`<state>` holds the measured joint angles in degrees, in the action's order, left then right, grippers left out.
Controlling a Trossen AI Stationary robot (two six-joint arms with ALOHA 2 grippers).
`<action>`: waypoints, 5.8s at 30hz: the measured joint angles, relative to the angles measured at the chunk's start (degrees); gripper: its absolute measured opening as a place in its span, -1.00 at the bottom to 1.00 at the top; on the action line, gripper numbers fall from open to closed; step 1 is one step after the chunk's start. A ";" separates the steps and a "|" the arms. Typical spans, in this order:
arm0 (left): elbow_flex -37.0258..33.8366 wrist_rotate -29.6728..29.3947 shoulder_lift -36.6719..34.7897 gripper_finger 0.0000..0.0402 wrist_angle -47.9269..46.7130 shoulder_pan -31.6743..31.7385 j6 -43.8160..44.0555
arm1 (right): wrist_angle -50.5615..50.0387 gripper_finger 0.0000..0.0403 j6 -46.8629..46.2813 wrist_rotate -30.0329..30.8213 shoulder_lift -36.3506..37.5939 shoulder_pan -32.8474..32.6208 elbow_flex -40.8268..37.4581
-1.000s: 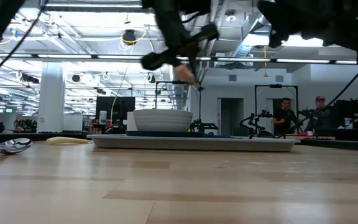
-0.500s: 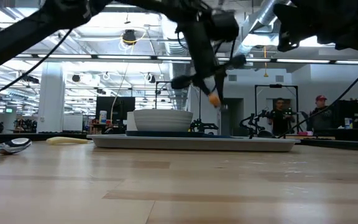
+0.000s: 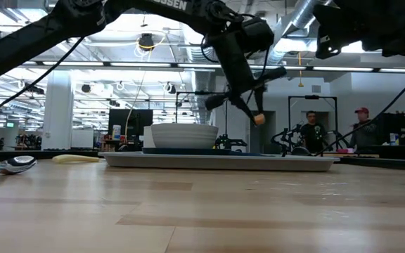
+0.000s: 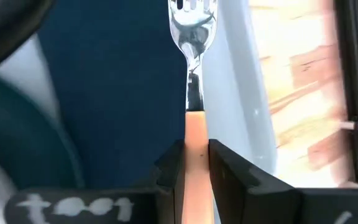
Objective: Set up tray
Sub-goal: Put the orange fork on top of the blue napkin on the gray tray, then put the blue spoon to the left of the orange fork on the blue napkin on the gray tray
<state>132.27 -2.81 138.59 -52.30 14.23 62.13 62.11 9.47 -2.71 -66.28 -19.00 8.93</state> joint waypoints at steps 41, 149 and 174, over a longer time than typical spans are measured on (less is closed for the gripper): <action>-0.39 -5.05 5.83 -0.73 0.36 0.03 -0.48 | -0.39 -0.34 -0.42 -0.04 -0.02 0.00 0.04; -14.30 -14.35 -48.82 -0.96 -37.72 -42.80 12.44 | 2.65 -0.33 -5.01 -0.23 -1.57 -0.09 0.11; -97.87 -23.32 -81.49 -0.96 25.80 -51.67 10.89 | 4.88 -0.34 -0.27 -0.34 -8.28 -5.25 10.11</action>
<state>34.40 -26.13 57.10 -26.50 -37.43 73.02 66.99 9.21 -3.05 -74.56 -24.25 19.04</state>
